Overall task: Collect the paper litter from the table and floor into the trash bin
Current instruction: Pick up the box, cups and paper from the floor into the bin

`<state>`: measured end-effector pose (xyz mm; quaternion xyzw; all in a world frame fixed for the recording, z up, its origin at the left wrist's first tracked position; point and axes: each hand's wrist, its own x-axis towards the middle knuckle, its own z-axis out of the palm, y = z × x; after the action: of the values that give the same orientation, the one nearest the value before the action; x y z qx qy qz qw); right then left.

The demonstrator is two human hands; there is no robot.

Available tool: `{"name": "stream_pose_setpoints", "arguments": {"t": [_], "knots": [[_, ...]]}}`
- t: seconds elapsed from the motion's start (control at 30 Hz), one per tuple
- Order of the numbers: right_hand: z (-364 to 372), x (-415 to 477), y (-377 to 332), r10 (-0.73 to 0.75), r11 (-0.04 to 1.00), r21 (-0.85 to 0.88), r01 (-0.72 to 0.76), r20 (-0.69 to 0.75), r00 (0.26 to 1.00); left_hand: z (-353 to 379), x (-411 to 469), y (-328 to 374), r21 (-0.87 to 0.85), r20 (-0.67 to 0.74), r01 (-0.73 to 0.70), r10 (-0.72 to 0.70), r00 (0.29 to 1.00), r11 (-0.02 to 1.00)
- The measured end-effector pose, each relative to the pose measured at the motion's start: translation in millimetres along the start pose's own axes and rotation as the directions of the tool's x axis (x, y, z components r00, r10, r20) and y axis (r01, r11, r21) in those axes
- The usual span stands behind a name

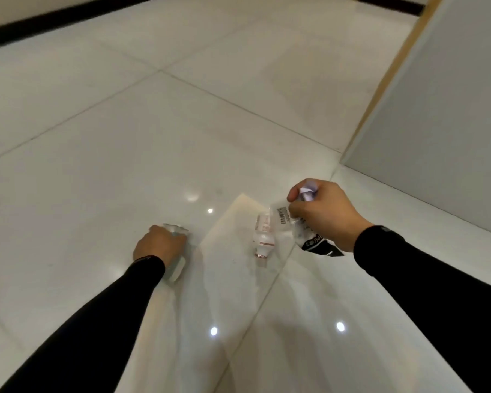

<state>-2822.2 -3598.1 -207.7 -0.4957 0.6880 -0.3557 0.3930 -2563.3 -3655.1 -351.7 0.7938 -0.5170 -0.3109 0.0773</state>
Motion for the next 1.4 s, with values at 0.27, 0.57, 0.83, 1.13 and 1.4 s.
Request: {"name": "stream_pose_setpoints", "arguments": {"t": [0.27, 0.57, 0.83, 1.13, 1.4], "knots": [[-151.2, -91.0, -29.4, 0.053, 0.997, 0.063, -0.036, -0.297, 0.953, 18.8, -142.5, 229.3, -0.117, 0.254, -0.771, 0.769, 0.586, 0.626], [-360.5, -297.6, -34.6, 0.037, 0.979, -0.142, -0.148, -0.586, 0.81, 80.9, -419.9, 369.1, -0.398, 0.328, -0.9, 0.944, 0.043, 0.179], [-446.1, -477.5, 25.0, 0.191, 0.896, -0.156, -0.415, -0.708, 0.68, 163.6, -614.1, 359.6, -0.498, 0.436, -0.866, 0.875, -0.21, 0.041], [-402.5, -597.6, 148.0, 0.169, 0.879, -0.155, -0.45, -0.782, 0.599, 213.2, -709.2, 256.3, -0.412, 0.392, -0.852, 0.782, -0.485, -0.322], [-339.8, -596.0, 255.1, 0.327, 0.657, -0.239, -0.715, -0.764, 0.556, 265.0, -706.4, 197.9, -0.183, 0.528, -0.746, 0.576, -0.624, -0.64]]}}
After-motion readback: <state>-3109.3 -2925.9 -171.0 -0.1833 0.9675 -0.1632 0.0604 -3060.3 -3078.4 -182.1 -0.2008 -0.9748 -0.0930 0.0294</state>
